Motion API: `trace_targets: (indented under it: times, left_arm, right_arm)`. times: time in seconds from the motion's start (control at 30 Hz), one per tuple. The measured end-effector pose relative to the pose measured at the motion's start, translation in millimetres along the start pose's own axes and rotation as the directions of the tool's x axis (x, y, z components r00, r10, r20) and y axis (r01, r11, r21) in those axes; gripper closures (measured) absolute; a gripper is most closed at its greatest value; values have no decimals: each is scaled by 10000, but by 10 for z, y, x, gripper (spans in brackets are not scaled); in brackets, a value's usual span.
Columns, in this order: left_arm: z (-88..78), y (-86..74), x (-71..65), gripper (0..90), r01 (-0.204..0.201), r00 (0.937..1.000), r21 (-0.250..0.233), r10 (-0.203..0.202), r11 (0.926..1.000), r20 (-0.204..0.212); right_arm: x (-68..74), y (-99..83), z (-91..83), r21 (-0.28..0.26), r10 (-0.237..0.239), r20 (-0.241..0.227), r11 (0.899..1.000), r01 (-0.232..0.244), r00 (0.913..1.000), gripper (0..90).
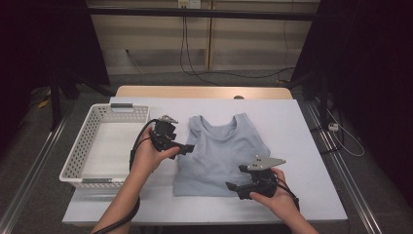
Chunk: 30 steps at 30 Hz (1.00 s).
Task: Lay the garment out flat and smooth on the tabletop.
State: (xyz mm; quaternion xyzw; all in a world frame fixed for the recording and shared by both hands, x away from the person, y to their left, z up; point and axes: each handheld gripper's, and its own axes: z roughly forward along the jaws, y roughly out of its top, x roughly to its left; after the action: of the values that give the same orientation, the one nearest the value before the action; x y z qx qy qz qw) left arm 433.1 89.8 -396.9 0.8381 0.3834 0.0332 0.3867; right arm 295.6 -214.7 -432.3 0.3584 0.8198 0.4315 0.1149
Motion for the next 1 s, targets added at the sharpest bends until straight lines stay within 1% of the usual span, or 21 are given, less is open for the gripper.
trace_targets:
  times: [0.03,0.1,0.17,0.27,0.3,0.5,0.6,0.73,0.8,0.93,1.0]
  left_arm:
    - [-1,11,13,93,-118,9999,34,118,9999,-48]
    - [16,35,29,88,28,9999,-41,-28,10000,-106]
    - [22,61,54,80,7,9996,-36,-8,10000,-282]
    - [38,100,74,80,54,9994,-174,-60,9998,-343]
    - [36,112,83,80,-67,9993,-108,63,9999,-372]
    - [55,171,117,75,-44,9987,-181,35,9998,-501]
    - [53,186,137,75,-20,9986,-147,12,9999,-534]
    - [54,194,146,75,43,9982,-166,-53,9999,-599]
    - [55,197,148,75,57,9981,-151,-66,9999,-610]
    - [51,199,158,75,32,9980,-26,-33,10000,-629]
    - [58,193,164,76,110,9981,-139,-118,9998,-610]
  right_arm:
    - [10,16,10,-7,-21,-57,10000,20,10000,217]
    - [28,49,36,-35,-78,-128,10000,77,9999,209]
    - [48,76,62,-86,-133,-225,9999,131,9997,206]
    - [92,124,118,-84,-276,-367,9996,273,9989,200]
    - [105,139,137,-104,-306,-392,9995,303,9988,199]
    - [178,231,235,-174,-514,-708,9986,503,9962,202]
    - [234,310,270,-362,-744,-855,9968,715,9936,221]
    - [291,392,319,-434,-984,-1018,9946,944,9899,256]
    - [319,412,354,-508,-1034,-1150,9939,981,9880,282]
    - [386,429,453,-331,-1185,-1359,9928,1150,9836,300]
    - [419,429,507,-236,-1298,-1471,9915,1277,9806,305]
